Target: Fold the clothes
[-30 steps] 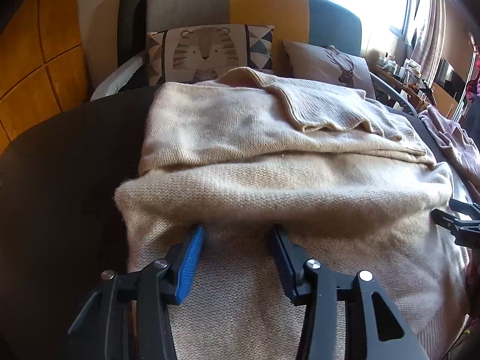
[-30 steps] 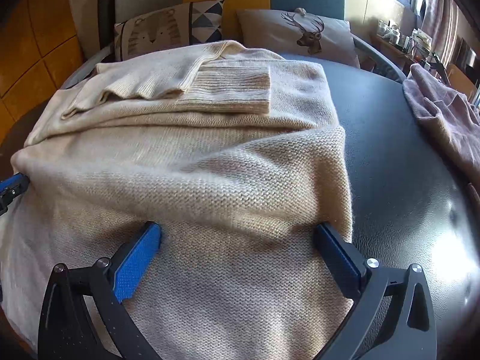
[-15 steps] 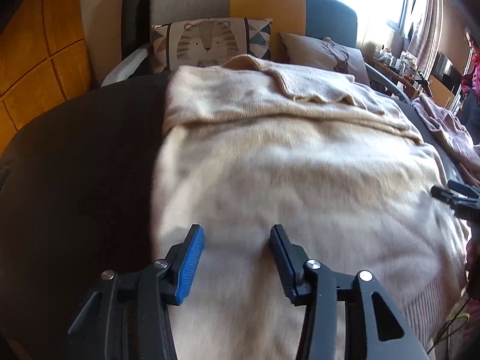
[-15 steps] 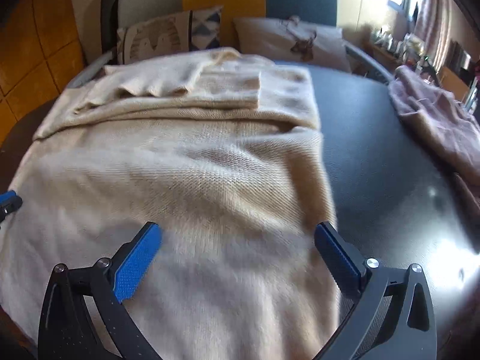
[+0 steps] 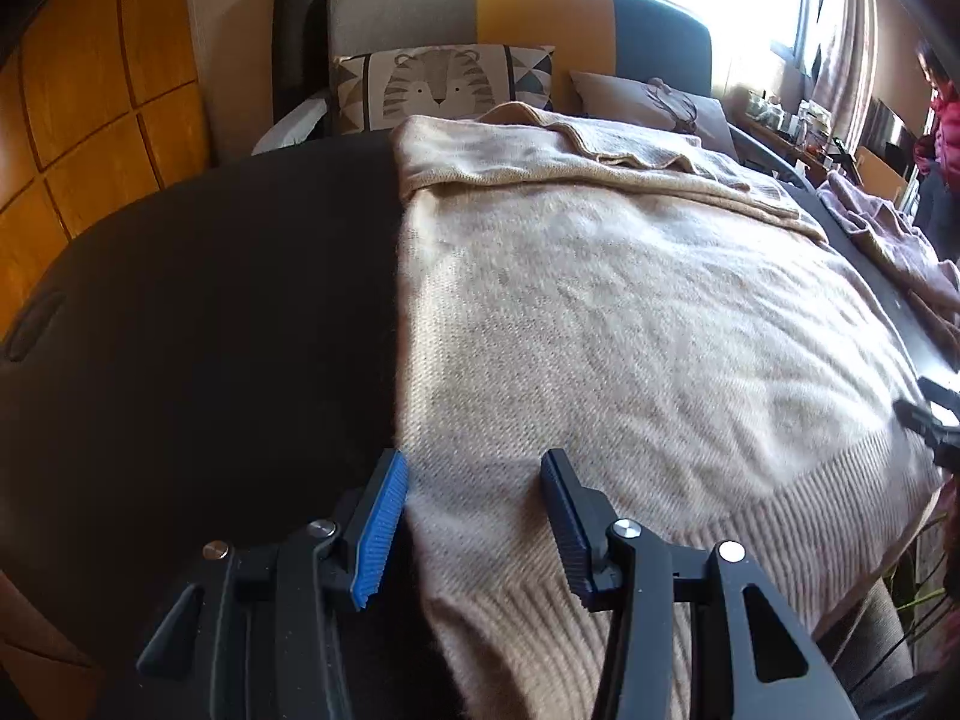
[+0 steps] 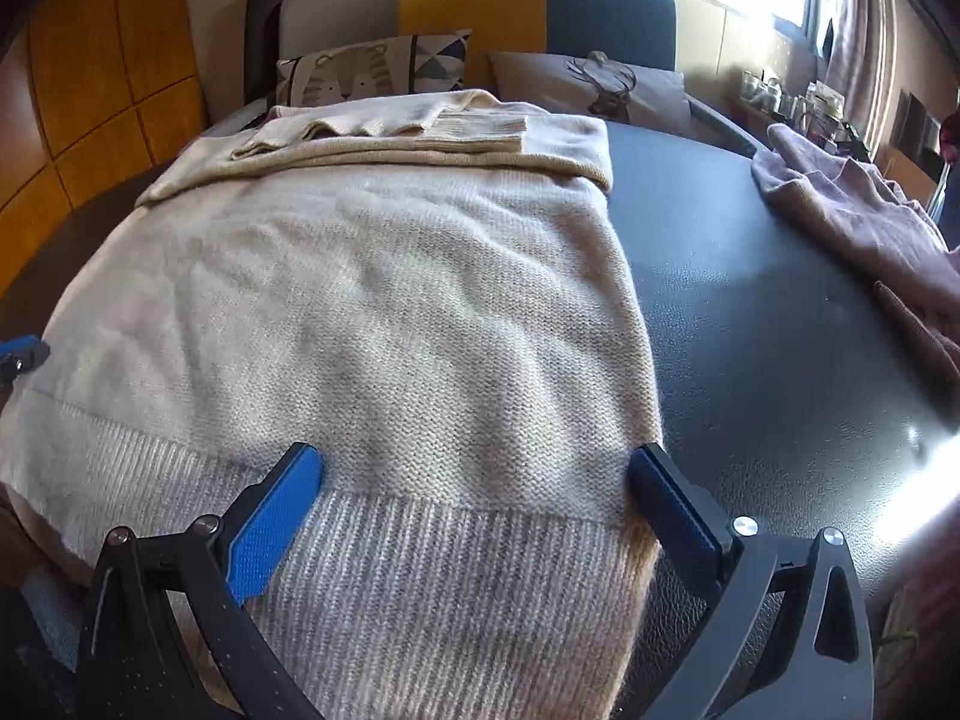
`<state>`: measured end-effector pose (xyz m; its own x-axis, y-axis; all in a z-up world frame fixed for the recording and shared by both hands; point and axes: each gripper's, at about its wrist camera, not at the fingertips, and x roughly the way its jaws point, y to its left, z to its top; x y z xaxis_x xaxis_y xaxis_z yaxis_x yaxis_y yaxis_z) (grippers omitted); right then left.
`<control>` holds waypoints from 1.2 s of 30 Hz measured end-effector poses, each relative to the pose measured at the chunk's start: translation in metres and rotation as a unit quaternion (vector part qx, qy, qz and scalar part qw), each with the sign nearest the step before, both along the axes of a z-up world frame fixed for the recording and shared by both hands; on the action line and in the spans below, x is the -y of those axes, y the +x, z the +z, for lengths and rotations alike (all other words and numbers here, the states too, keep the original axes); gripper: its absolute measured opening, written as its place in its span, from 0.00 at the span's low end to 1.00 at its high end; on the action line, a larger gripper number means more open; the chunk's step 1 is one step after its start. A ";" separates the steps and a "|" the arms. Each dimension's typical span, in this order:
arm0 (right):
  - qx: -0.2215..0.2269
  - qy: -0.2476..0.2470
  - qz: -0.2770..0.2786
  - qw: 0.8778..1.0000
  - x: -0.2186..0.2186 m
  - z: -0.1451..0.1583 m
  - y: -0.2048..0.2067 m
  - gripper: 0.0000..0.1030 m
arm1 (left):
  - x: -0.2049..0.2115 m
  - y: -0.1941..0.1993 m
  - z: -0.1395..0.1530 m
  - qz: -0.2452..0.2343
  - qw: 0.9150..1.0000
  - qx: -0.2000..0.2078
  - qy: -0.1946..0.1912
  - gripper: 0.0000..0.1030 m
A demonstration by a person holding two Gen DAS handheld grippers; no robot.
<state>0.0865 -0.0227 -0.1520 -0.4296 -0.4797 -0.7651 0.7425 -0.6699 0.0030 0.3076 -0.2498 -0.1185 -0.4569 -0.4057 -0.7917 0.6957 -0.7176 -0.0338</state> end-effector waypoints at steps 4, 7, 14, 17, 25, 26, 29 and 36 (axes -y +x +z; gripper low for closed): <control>-0.006 -0.006 -0.002 1.000 -0.002 -0.001 0.003 1.00 | 0.001 0.016 0.000 0.017 1.000 -0.013 0.017 0.46; -0.012 -0.012 -0.006 1.000 -0.005 -0.001 0.006 1.00 | -0.002 0.031 0.002 0.026 0.999 -0.016 0.026 0.46; -0.016 -0.015 -0.006 1.000 -0.005 -0.002 0.005 1.00 | -0.008 0.072 0.004 0.049 0.997 -0.034 0.057 0.46; -0.015 -0.014 -0.007 1.000 -0.006 -0.002 0.006 1.00 | -0.012 0.084 0.005 0.043 0.995 -0.048 0.074 0.46; 0.005 0.004 -0.006 1.000 -0.005 0.001 0.002 1.00 | -0.030 0.074 0.001 -0.037 0.990 -0.073 0.111 0.46; 0.007 0.006 -0.007 1.000 -0.004 0.001 0.001 1.00 | -0.031 0.071 0.000 -0.051 0.988 -0.082 0.123 0.46; 0.009 0.009 -0.014 1.000 0.000 0.000 -0.003 1.00 | -0.040 0.058 0.001 -0.086 0.983 -0.091 0.137 0.46; 0.001 0.000 -0.020 1.000 0.000 -0.002 -0.003 1.00 | -0.055 0.042 0.023 -0.162 0.961 -0.140 0.175 0.45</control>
